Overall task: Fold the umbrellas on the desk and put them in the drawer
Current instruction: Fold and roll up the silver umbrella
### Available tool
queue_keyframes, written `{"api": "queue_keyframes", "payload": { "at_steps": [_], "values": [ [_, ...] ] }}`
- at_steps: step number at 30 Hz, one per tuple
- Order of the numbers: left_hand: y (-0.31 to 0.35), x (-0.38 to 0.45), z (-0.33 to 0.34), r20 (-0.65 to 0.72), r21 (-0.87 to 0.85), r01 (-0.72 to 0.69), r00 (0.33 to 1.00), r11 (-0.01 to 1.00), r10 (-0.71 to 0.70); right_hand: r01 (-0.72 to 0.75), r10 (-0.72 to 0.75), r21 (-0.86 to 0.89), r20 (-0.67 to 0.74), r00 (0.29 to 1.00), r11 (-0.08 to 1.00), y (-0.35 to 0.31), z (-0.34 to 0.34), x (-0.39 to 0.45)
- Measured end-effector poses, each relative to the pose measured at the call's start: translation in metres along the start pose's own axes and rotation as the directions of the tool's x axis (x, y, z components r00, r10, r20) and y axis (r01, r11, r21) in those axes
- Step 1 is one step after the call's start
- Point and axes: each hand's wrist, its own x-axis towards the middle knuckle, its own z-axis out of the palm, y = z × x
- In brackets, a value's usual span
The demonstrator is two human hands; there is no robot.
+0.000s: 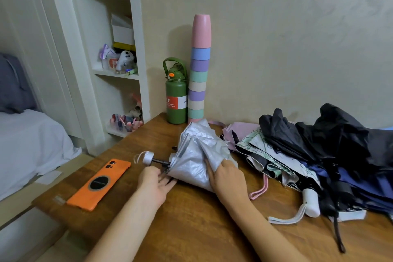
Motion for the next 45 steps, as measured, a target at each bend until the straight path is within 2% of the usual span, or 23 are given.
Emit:
{"api": "queue_keyframes", "payload": {
  "at_steps": [4, 7, 9, 10, 15, 17, 19, 20, 22, 25, 27, 29, 30, 33, 34, 37, 42, 45],
  "values": [
    [0.006, -0.028, -0.015, 0.003, 0.136, 0.026, 1.0, 0.99, -0.027, 0.031, -0.028, -0.031, 0.079, 0.996, 0.999, 0.004, 0.009, -0.002],
    [0.014, -0.029, -0.015, 0.052, 0.151, 0.074, 0.995, 0.986, -0.083, 0.11, -0.108, 0.063, -0.034, 0.994, 0.992, 0.009, 0.013, -0.005],
    [0.016, -0.022, -0.011, 0.104, 0.128, 0.061, 0.992, 0.99, -0.074, 0.143, -0.122, 0.181, -0.122, 0.985, 0.973, 0.011, 0.01, -0.009],
    [0.014, -0.018, -0.008, 0.13, 0.124, 0.041, 0.99, 0.991, -0.058, 0.158, -0.134, 0.228, -0.119, 0.984, 0.961, 0.011, 0.007, -0.01],
    [0.004, 0.013, 0.004, 0.221, 0.161, -0.087, 0.974, 0.983, 0.05, 0.185, -0.231, 0.282, 0.14, 0.963, 0.941, 0.029, 0.015, 0.001],
    [0.003, 0.016, 0.008, 0.233, 0.253, -0.155, 0.968, 0.955, 0.096, 0.18, -0.227, 0.264, 0.16, 0.961, 0.948, 0.033, 0.018, 0.006],
    [0.002, 0.018, 0.005, 0.196, 0.462, -0.276, 0.959, 0.843, 0.206, 0.227, -0.253, 0.215, 0.105, 0.962, 0.95, 0.03, 0.011, 0.003],
    [0.001, 0.02, 0.0, 0.181, 0.577, -0.347, 0.937, 0.739, 0.299, 0.274, -0.289, 0.203, 0.048, 0.956, 0.94, 0.026, 0.004, -0.002],
    [0.004, 0.022, -0.015, 0.263, 0.703, -0.483, 0.858, 0.521, 0.44, 0.407, -0.409, 0.206, -0.036, 0.912, 0.89, 0.017, -0.013, -0.014],
    [0.006, 0.022, -0.043, 0.446, 0.706, -0.625, 0.759, 0.335, 0.475, 0.54, -0.546, 0.36, -0.095, 0.833, 0.761, -0.001, -0.041, -0.029],
    [0.005, 0.018, -0.058, 0.531, 0.704, -0.674, 0.708, 0.223, 0.465, 0.497, -0.584, 0.526, -0.002, 0.812, 0.69, -0.012, -0.049, -0.034],
    [0.002, 0.012, -0.064, 0.617, 0.677, -0.731, 0.631, 0.091, 0.47, 0.39, -0.568, 0.6, 0.132, 0.813, 0.698, -0.017, -0.05, -0.035],
    [0.0, 0.01, -0.065, 0.657, 0.648, -0.76, 0.59, 0.047, 0.469, 0.357, -0.541, 0.602, 0.152, 0.827, 0.714, -0.018, -0.046, -0.036],
    [-0.005, 0.011, -0.062, 0.785, 0.548, -0.833, 0.48, -0.079, 0.391, 0.324, -0.408, 0.516, 0.056, 0.911, 0.793, -0.014, -0.038, -0.035],
    [-0.008, 0.012, -0.061, 0.814, 0.532, -0.839, 0.469, -0.113, 0.343, 0.3, -0.359, 0.474, 0.038, 0.932, 0.828, -0.012, -0.034, -0.035],
    [-0.012, 0.016, -0.06, 0.818, 0.571, -0.799, 0.536, -0.187, 0.21, 0.208, -0.253, 0.324, 0.103, 0.962, 0.923, -0.004, -0.016, -0.033],
    [-0.011, 0.012, -0.057, 0.788, 0.519, -0.7, 0.614, -0.491, -0.042, 0.151, -0.172, 0.128, 0.176, 0.969, 0.98, 0.009, 0.002, -0.031],
    [-0.011, 0.009, -0.056, 0.723, 0.472, -0.628, 0.677, -0.618, -0.137, 0.07, -0.092, 0.103, 0.233, 0.968, 0.992, 0.014, 0.004, -0.03]
  ]
}}
